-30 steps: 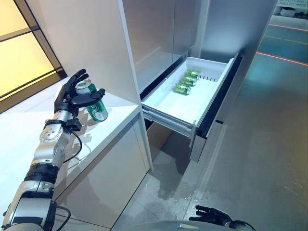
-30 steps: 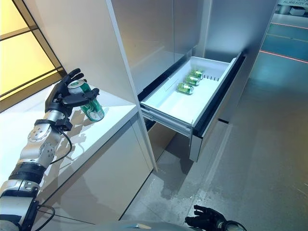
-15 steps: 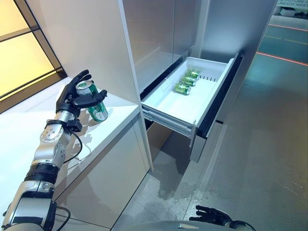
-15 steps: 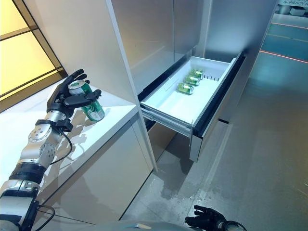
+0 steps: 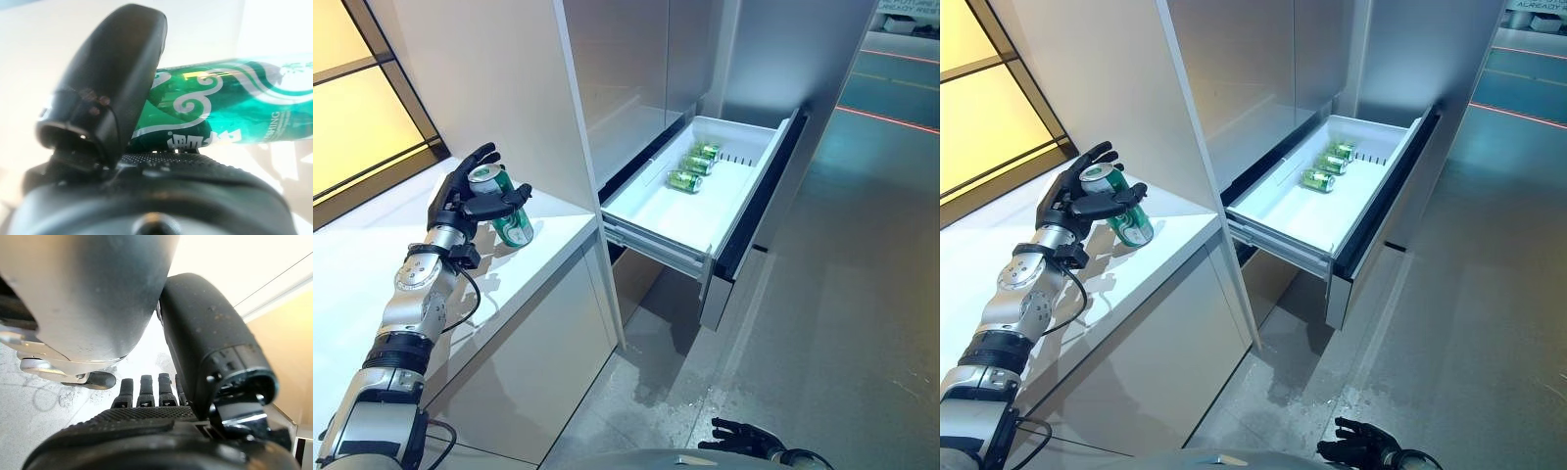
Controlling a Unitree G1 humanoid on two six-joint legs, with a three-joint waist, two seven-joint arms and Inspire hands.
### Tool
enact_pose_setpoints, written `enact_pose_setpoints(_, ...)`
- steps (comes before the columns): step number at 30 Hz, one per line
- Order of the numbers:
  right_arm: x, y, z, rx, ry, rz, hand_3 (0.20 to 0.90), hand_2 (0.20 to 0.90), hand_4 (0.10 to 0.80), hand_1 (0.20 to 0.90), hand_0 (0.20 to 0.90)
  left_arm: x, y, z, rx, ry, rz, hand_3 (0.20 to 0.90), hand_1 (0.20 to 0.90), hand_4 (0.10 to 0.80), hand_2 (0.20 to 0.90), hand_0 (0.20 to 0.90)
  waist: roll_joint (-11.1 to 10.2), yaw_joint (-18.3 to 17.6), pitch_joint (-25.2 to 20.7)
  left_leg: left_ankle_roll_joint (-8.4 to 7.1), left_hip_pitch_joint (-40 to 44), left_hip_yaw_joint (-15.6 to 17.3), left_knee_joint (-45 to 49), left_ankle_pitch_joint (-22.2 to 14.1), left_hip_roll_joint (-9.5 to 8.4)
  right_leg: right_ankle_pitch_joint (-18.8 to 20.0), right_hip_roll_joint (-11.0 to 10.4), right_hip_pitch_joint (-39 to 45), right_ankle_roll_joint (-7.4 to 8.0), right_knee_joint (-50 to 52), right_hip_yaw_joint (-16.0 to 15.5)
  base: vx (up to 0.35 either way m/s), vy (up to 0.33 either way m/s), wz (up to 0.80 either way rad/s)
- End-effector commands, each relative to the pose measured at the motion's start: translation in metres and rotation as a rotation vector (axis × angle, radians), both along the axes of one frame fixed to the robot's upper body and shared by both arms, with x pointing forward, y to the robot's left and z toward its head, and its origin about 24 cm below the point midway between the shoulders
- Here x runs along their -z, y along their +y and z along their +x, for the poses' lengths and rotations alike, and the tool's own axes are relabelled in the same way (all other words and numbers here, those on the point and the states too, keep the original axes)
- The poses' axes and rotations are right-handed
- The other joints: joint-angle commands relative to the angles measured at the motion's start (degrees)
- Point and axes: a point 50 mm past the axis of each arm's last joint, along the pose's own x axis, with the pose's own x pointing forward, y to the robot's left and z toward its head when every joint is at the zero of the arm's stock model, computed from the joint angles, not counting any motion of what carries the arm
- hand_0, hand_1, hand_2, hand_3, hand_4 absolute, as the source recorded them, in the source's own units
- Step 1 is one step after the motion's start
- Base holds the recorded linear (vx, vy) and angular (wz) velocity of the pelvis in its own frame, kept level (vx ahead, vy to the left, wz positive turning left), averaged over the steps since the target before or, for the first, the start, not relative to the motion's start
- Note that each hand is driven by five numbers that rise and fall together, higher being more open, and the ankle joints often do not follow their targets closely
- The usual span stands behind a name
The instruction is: Put drinks into fridge and close the fridge
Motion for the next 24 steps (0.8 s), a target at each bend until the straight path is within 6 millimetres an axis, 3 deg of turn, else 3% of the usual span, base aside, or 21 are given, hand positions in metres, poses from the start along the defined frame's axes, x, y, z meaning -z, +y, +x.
enact_pose_setpoints(1, 0.0001, -0.0144, -0.0230, -0.060, 0.088, -0.025, 0.900, 0.900, 0.800, 0.900, 0.900, -0.0532, 0.0031, 0.0088, -0.001, -0.233, 0.011, 0.200, 0.300, 0.100, 0.300, 0.300, 0.78, -0.37, -1.12, 1.27, 0.35, 0.16, 2.38, -7.45, -2.03, -6.06, 0.33, -3.53, 3.29, 7.57, 0.09, 0.000, 0.000, 0.00)
enact_pose_setpoints(24, 0.0002, -0.0144, -0.0231, -0.055, 0.087, -0.024, 0.900, 0.900, 0.800, 0.900, 0.900, -0.0537, 0.0006, 0.0064, -0.003, -0.251, 0.019, 0.200, 0.300, 0.100, 0.300, 0.300, 0.65, -0.19, -1.12, 1.25, 0.43, 0.28, 2.36, -7.44, -1.96, -6.03, 0.32, -3.45, 3.34, 7.56, 0.07, 0.000, 0.000, 0.00)
